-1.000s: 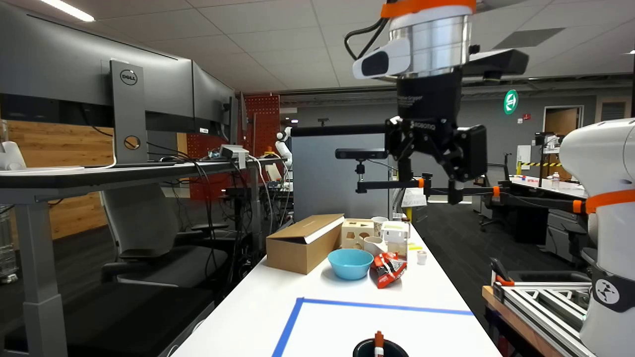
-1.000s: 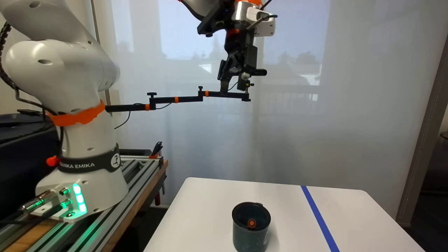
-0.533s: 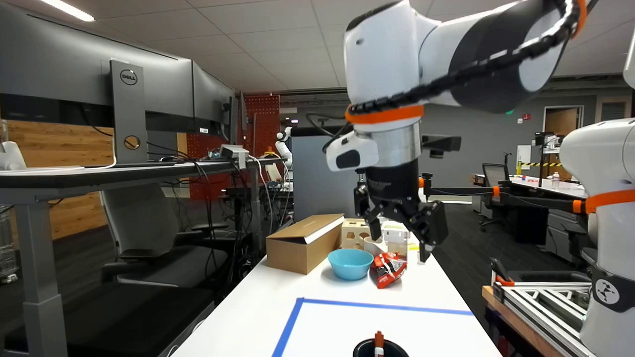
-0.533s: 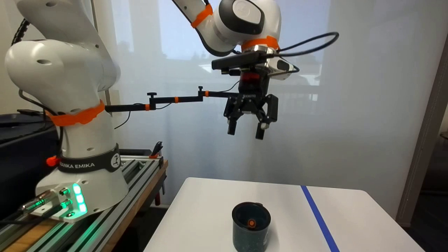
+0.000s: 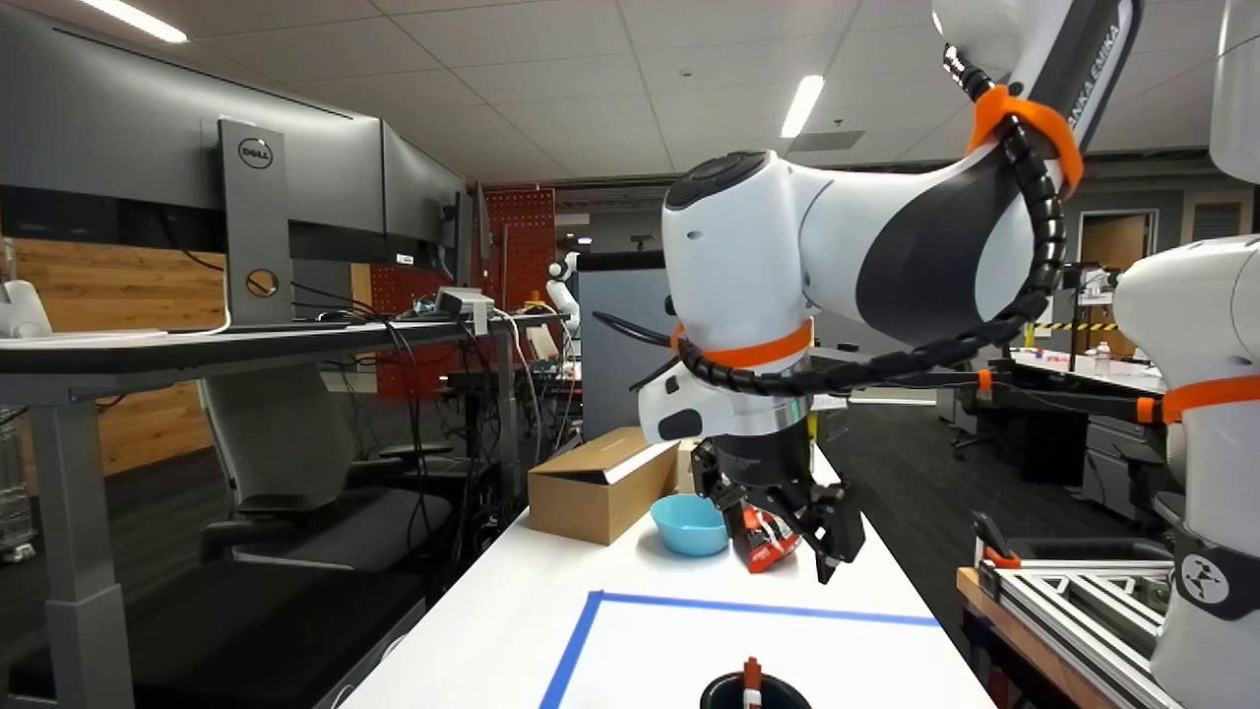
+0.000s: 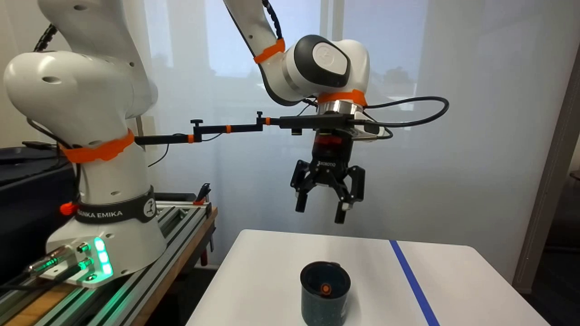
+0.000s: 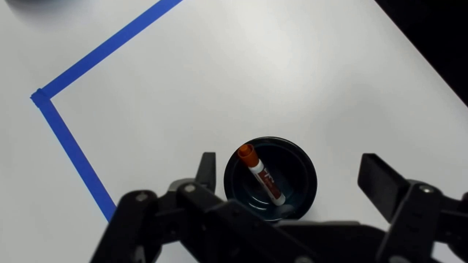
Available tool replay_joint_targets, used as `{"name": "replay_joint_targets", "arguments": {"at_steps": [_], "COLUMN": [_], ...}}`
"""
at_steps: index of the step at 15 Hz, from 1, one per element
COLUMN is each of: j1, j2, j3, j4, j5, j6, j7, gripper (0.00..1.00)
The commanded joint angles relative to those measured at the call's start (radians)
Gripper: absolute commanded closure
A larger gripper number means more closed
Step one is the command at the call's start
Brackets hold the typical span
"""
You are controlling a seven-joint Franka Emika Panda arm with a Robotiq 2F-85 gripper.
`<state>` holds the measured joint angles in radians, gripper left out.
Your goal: Take the marker from the cup and place it on the table
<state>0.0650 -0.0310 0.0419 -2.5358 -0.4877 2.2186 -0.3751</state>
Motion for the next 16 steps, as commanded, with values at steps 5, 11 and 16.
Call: {"name": "replay_joint_targets", "arguments": {"at_steps": [5,11,16], "j1": [-0.013,-0.024,-0.029], "j2": [0.041,0.115,0.173], "j3": [-0.002,-0.015,-0.028], "j4": [-0.009,0.004,0.011], "j5": [-0.032,-0.057,-0.081], "j6": [0.078,0.158,0.212], "j7": [0.014,0.011,0.005], "gripper": [0.00,0.00,0.00]}}
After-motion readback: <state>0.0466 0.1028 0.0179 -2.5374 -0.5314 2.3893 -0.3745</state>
